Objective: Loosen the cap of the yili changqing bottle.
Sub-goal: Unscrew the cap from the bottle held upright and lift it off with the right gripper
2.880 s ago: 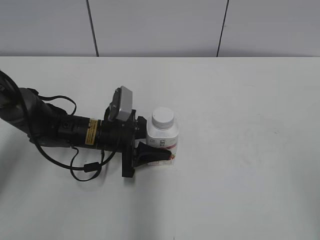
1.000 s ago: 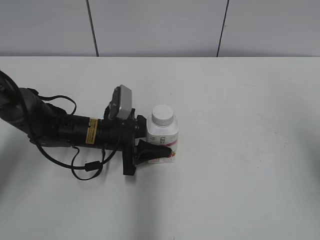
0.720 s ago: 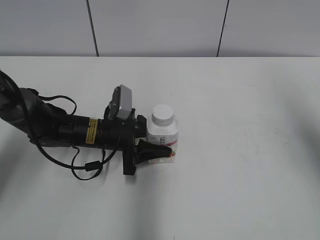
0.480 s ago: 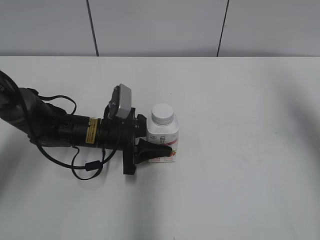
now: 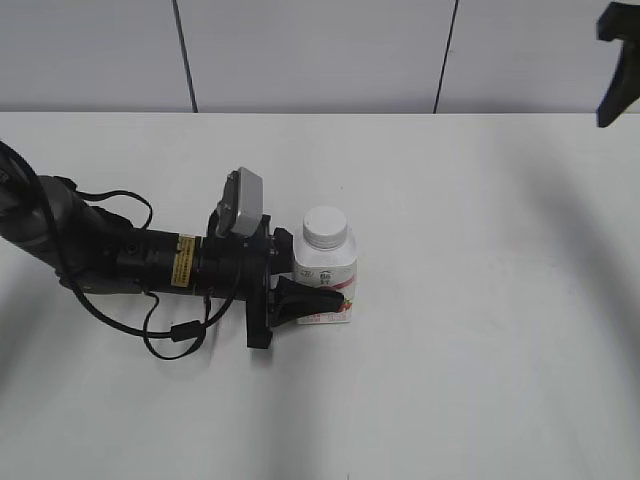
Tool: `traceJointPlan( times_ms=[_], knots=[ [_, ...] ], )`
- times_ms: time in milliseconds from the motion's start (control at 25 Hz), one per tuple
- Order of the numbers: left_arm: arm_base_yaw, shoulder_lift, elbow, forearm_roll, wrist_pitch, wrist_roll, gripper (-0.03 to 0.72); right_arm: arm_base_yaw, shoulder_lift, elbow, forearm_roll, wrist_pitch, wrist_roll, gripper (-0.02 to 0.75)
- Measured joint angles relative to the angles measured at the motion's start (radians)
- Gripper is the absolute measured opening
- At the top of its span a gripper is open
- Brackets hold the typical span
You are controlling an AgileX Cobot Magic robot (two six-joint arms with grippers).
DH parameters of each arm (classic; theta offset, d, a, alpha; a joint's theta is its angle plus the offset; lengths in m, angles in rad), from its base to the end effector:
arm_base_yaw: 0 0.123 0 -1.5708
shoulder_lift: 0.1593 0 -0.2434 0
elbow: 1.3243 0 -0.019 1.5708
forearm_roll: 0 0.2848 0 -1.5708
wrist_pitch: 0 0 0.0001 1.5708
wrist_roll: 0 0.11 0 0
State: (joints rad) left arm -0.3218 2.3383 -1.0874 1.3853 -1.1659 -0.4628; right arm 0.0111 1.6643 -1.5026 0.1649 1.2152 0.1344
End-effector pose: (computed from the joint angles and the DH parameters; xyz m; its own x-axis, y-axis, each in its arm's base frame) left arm 0.3093 -0.2078 -0.0174 -0.0464 0.2939 -0.9547 0.9989 0.0232 -0.0415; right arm 0.3766 0.0211 0.2521 -0.9521 0.1783 -0.2483 0.1300 0.9714 0.1988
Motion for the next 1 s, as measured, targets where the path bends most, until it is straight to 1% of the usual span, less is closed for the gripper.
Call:
traceJointPlan(
  times_ms=[280,560,720,1000],
  knots=[
    [0.000,0.000,0.000,-0.001,0.000,0.000,0.367,0.220,0.085,-0.002,0.015,0.001,0.133,0.426],
    [0.000,0.000,0.000,0.000,0.000,0.000,0.366,0.403,0.166,-0.032,0.089,0.001,0.213,0.426],
    [0.000,0.000,0.000,0.001,0.000,0.000,0.365,0.470,0.226,-0.099,0.104,0.001,0.235,0.426],
    [0.000,0.000,0.000,0.001,0.000,0.000,0.365,0.549,0.334,-0.226,0.112,0.001,0.253,0.426]
  ],
)
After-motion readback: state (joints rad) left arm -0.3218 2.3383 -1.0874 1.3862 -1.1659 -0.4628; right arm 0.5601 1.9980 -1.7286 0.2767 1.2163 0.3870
